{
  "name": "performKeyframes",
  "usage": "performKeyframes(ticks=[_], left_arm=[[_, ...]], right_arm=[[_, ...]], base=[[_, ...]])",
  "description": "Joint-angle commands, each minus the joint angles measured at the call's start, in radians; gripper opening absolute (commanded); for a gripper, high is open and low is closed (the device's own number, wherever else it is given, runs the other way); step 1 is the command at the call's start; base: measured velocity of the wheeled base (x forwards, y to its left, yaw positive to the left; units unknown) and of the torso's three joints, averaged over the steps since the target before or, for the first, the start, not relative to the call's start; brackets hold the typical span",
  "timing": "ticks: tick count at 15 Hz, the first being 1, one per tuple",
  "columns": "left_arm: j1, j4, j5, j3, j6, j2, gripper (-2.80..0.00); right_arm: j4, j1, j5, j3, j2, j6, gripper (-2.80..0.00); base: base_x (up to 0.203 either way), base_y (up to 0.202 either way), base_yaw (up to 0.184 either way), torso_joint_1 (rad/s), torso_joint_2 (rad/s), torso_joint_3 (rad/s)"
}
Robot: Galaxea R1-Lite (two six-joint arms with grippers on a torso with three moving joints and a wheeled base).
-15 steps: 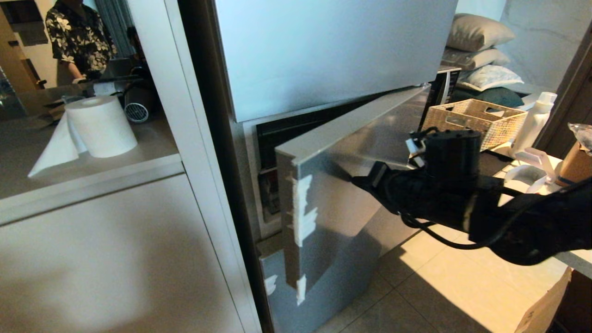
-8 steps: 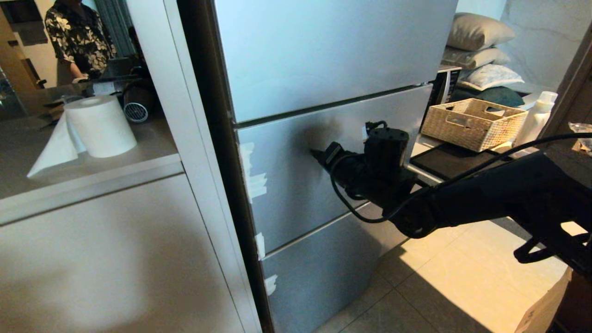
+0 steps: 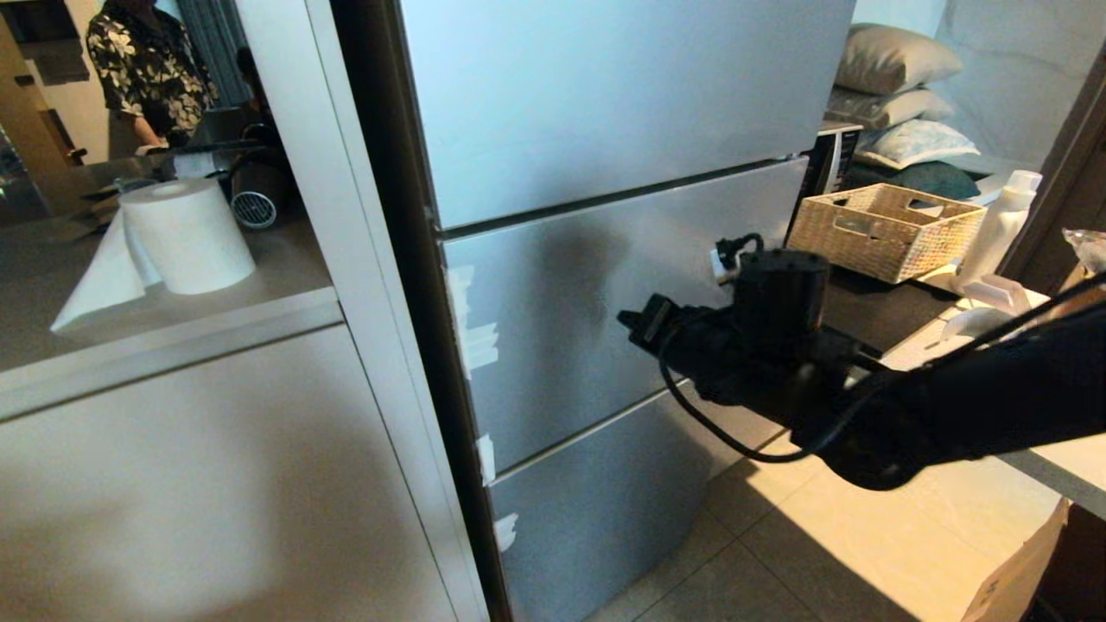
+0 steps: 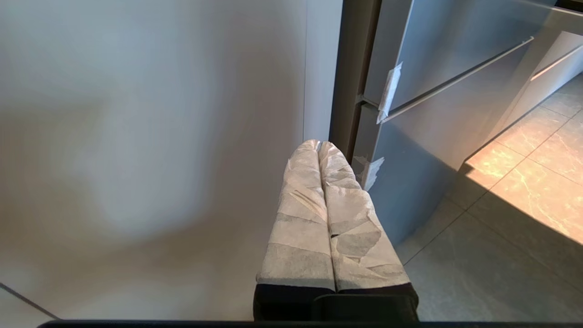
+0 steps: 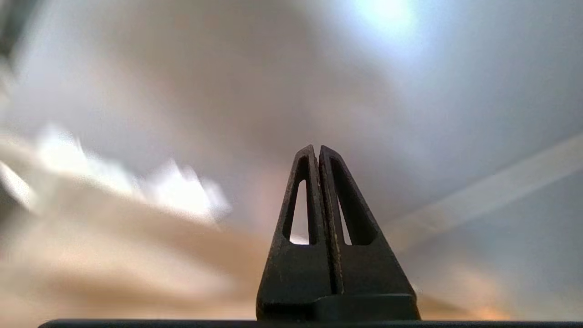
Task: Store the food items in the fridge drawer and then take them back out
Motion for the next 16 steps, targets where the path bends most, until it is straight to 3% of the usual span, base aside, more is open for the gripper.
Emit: performKeyframes(ticks=[1,4,7,10,12,14,16], left_arm=[[0.0,0.0,0.0,0.002,0.0,0.0,-2.8],[0.0,0.0,0.0,0.002,0.0,0.0,-2.8],[0.0,0.0,0.0,0.002,0.0,0.0,-2.8],[0.0,0.0,0.0,0.002,0.0,0.0,-2.8],[0.0,0.0,0.0,0.002,0.0,0.0,-2.8],[0.0,0.0,0.0,0.002,0.0,0.0,-2.8],[0.0,0.0,0.0,0.002,0.0,0.0,-2.8]], right_arm=[[0.05,-0.059,-0.016,0.237,-0.331,-0.152,-2.8],[0.14,-0.211,-0.016,0.549,-0.719,-0.332,-2.8],[0.245,-0.387,0.077,0.774,-1.124,-0.437,-2.8],[0.394,-0.489,0.127,0.953,-1.5,-0.545,-2.8],[0.572,-0.522,0.135,0.99,-1.749,-0.601,-2.8],[0.722,-0.544,0.107,1.004,-1.921,-0.636,-2.8],[0.856,-0.566,-0.017,1.043,-1.967,-0.665,-2.8]], base=[[0.0,0.0,0.0,0.0,0.0,0.0],[0.0,0.0,0.0,0.0,0.0,0.0],[0.0,0.0,0.0,0.0,0.0,0.0],[0.0,0.0,0.0,0.0,0.0,0.0],[0.0,0.0,0.0,0.0,0.0,0.0],[0.0,0.0,0.0,0.0,0.0,0.0],[0.0,0.0,0.0,0.0,0.0,0.0]])
